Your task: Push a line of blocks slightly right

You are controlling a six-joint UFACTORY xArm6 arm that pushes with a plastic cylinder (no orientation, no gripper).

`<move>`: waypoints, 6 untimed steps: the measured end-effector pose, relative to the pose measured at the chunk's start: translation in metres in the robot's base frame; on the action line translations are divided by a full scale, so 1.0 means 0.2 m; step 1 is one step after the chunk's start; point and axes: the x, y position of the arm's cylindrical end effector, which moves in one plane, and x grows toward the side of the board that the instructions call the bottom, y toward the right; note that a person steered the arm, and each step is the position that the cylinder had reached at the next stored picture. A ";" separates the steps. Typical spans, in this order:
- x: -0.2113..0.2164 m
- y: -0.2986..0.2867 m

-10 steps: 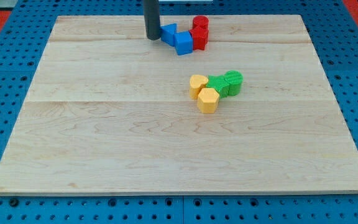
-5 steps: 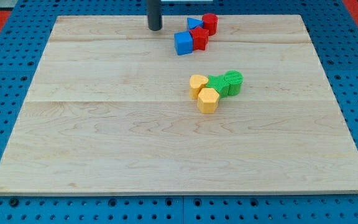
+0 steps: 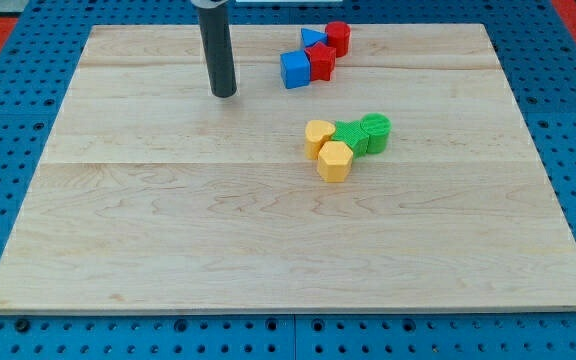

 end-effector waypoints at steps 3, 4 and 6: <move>0.31 -0.24; 0.39 -0.19; 0.42 0.01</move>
